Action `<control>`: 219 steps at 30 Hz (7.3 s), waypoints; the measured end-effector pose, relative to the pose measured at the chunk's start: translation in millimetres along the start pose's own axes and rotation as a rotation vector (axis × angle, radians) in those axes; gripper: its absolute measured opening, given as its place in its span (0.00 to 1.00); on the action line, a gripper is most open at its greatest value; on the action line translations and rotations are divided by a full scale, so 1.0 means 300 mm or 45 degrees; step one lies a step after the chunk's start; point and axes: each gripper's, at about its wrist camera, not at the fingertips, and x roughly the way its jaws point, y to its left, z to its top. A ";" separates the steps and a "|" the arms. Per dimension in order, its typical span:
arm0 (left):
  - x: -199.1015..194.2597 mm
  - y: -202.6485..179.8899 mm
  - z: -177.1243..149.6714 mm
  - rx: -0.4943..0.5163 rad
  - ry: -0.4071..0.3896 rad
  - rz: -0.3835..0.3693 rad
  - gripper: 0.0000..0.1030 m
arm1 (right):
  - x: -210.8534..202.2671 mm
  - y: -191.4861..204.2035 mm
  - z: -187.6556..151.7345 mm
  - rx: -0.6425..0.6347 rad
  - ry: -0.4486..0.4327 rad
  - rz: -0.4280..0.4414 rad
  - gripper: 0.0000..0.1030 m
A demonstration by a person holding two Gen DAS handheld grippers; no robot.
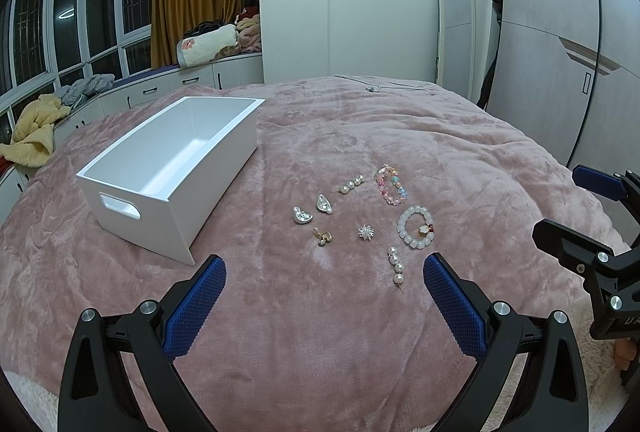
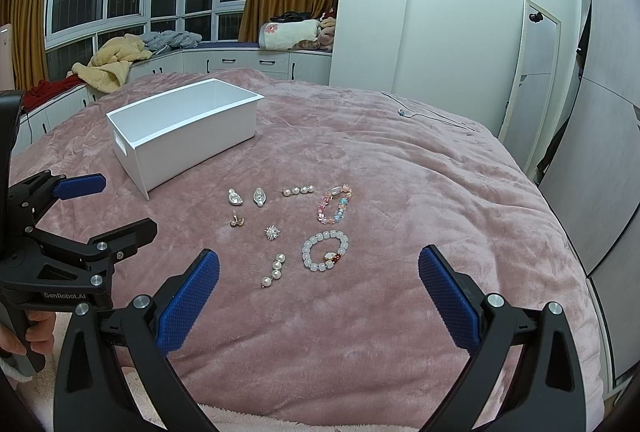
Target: Organize jewelry
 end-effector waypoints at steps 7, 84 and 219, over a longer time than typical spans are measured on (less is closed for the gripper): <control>0.001 0.002 -0.002 -0.001 0.000 0.001 0.97 | 0.001 0.000 -0.001 0.001 0.000 0.000 0.96; 0.735 0.176 0.123 -0.062 0.432 -0.193 0.62 | 0.712 -0.173 -0.027 0.222 0.527 -0.015 0.47; 0.569 0.113 0.197 0.152 0.352 -0.223 0.91 | 0.770 -0.186 0.165 0.177 0.282 0.068 0.75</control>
